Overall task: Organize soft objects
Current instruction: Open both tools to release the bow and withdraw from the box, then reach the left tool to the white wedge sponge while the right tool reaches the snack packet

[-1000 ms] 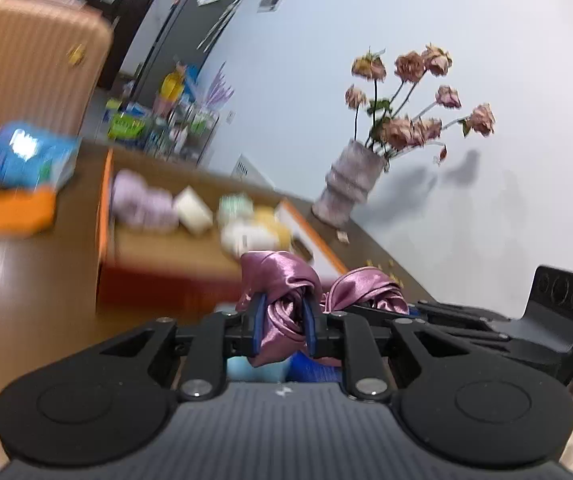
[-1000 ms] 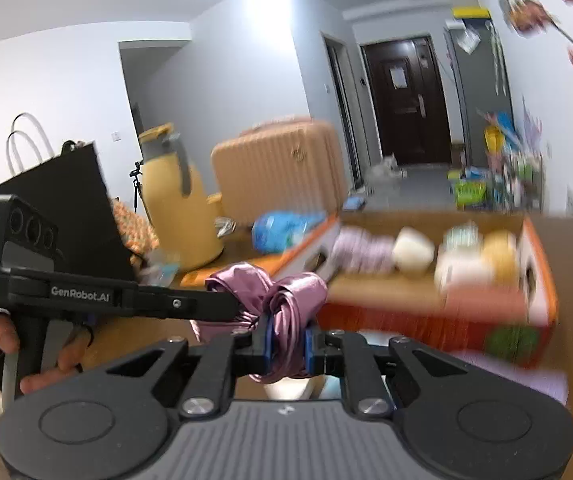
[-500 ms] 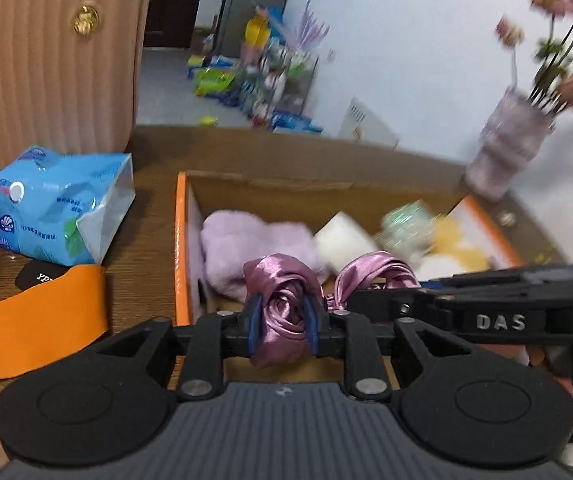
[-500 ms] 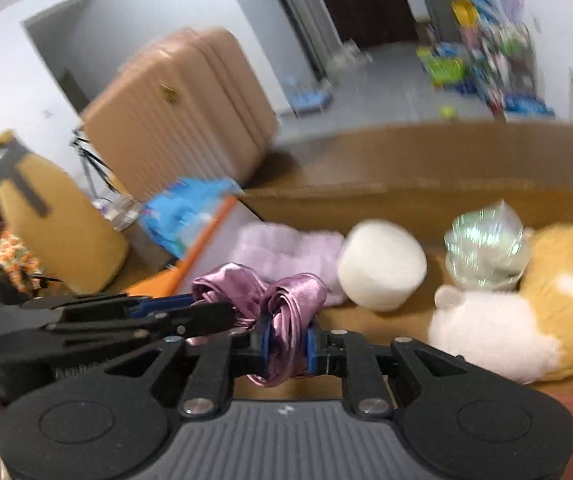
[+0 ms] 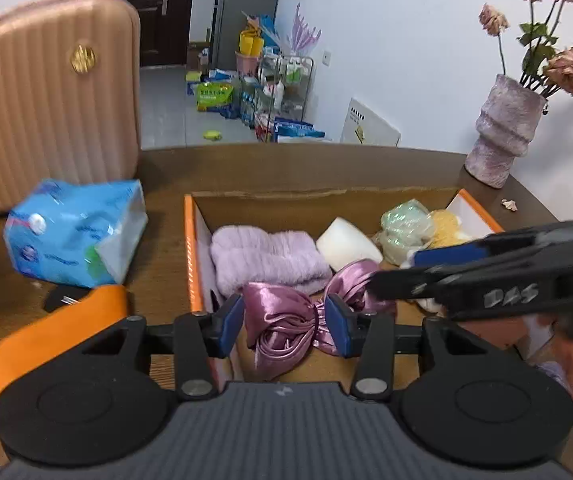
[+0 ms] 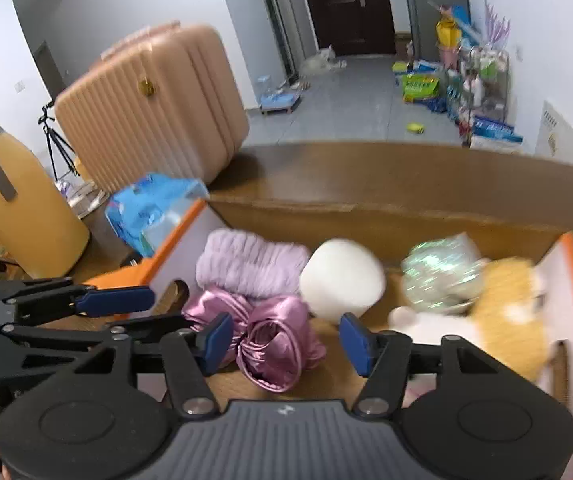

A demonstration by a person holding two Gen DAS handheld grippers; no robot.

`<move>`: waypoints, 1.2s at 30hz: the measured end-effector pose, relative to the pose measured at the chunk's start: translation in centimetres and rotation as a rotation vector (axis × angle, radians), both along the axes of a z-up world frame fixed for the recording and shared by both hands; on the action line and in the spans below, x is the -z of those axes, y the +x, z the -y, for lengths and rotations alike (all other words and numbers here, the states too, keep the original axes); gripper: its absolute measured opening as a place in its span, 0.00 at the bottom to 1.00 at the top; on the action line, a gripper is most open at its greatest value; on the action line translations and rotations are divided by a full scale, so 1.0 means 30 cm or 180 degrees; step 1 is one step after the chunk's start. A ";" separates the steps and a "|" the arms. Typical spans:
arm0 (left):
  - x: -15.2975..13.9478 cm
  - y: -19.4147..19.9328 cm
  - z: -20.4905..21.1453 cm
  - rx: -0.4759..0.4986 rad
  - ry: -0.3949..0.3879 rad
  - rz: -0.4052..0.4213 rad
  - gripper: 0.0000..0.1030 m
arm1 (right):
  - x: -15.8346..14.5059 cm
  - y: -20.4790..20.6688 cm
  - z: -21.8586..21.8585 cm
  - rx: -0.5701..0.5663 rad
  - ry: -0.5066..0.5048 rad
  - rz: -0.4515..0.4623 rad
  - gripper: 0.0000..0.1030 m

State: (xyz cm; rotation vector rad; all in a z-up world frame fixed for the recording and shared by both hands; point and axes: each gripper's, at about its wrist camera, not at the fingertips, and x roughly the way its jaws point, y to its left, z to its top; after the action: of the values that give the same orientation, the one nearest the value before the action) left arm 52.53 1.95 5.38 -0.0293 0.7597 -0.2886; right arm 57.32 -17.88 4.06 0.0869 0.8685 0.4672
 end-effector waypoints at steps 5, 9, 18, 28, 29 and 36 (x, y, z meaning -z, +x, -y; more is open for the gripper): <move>-0.132 -0.108 0.004 -0.0021 0.0157 0.0157 0.61 | -0.166 -0.097 0.103 0.0116 -0.0150 0.0234 0.58; -0.235 -0.226 0.013 -0.0028 0.0242 0.0370 0.70 | -0.300 -0.222 0.206 0.0206 -0.0231 0.0446 0.63; -0.427 -0.515 0.004 -0.0222 0.0248 0.0824 0.97 | -0.502 -0.551 0.369 0.0264 -0.0305 0.0881 0.77; -0.442 -0.884 -0.020 -0.0270 0.0162 0.1166 1.00 | -0.527 -0.900 0.460 0.0163 -0.0151 0.1282 0.85; -0.424 -0.929 -0.021 -0.0293 0.0166 0.1210 1.00 | -0.515 -0.934 0.465 0.0154 -0.0132 0.1321 0.85; -0.285 -1.146 -0.061 -0.0419 0.0104 0.1372 1.00 | -0.411 -1.192 0.473 0.0074 -0.0049 0.1588 0.91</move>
State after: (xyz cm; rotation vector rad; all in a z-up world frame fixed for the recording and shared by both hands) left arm 18.15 3.76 13.94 0.0139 0.3322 -0.1487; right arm 21.56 -32.06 16.40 -0.0343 0.3808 0.4344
